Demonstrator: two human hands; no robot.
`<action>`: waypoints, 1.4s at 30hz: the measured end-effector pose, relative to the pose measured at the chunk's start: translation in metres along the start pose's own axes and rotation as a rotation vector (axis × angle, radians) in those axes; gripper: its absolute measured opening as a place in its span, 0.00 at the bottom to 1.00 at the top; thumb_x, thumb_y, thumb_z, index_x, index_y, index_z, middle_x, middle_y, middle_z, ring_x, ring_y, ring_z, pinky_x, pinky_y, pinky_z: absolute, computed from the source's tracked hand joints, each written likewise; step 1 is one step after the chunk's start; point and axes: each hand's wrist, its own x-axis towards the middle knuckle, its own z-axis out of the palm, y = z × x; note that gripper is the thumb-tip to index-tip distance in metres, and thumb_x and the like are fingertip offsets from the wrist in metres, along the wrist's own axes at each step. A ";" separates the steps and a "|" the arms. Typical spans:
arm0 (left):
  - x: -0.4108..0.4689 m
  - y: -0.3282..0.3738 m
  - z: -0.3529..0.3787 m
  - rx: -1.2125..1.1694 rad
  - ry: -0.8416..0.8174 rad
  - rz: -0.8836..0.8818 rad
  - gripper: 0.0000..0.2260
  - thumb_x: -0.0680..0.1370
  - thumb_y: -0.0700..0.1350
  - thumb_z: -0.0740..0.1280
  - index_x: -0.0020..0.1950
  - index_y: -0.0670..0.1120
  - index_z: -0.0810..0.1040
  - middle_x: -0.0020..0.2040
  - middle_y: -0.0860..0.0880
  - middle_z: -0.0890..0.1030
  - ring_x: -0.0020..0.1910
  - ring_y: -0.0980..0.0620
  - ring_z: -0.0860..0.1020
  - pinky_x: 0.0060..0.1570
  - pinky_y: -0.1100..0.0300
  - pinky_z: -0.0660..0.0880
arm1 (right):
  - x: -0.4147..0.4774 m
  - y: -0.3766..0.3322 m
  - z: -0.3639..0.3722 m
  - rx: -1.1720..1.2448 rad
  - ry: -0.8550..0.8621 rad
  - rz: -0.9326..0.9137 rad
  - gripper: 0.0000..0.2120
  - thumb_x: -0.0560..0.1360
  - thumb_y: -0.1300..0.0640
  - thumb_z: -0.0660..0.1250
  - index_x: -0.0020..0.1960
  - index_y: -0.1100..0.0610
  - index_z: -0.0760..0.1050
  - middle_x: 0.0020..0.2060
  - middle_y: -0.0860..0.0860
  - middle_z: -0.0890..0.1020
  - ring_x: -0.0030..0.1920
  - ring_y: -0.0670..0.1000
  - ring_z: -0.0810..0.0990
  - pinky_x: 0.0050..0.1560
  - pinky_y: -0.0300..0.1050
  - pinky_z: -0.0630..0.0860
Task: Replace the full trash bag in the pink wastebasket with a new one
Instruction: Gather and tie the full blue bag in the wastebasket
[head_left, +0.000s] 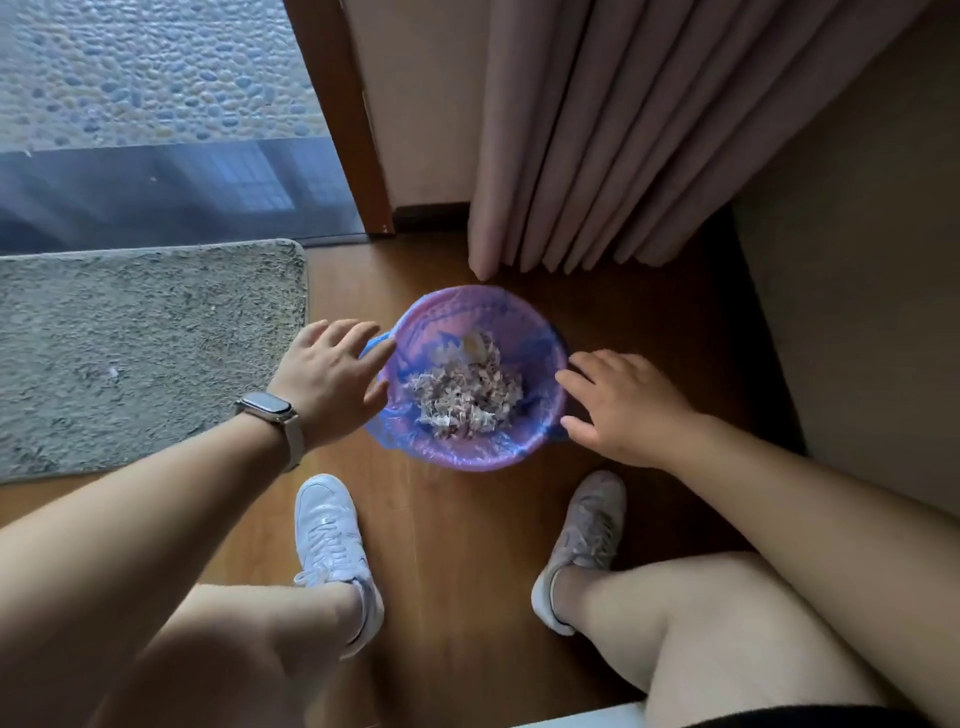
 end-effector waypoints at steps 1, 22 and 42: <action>-0.003 -0.001 0.005 0.001 -0.013 -0.025 0.22 0.73 0.56 0.58 0.62 0.47 0.76 0.60 0.42 0.78 0.59 0.40 0.76 0.57 0.47 0.70 | -0.002 0.000 0.005 -0.015 -0.008 0.006 0.29 0.75 0.40 0.59 0.72 0.53 0.63 0.69 0.54 0.68 0.68 0.56 0.67 0.65 0.53 0.66; 0.013 -0.045 0.104 -0.283 -0.344 -0.545 0.21 0.76 0.59 0.63 0.61 0.46 0.74 0.53 0.43 0.83 0.54 0.42 0.80 0.48 0.52 0.76 | 0.063 0.052 0.109 0.683 -0.295 0.631 0.32 0.71 0.49 0.72 0.70 0.56 0.65 0.65 0.58 0.74 0.61 0.59 0.75 0.58 0.51 0.74; 0.024 -0.013 0.025 -0.691 -0.105 -0.524 0.07 0.74 0.45 0.69 0.37 0.45 0.75 0.33 0.46 0.79 0.34 0.45 0.74 0.32 0.58 0.66 | 0.048 0.036 0.024 1.035 0.139 0.554 0.08 0.77 0.60 0.63 0.42 0.63 0.76 0.36 0.57 0.81 0.34 0.54 0.78 0.31 0.43 0.73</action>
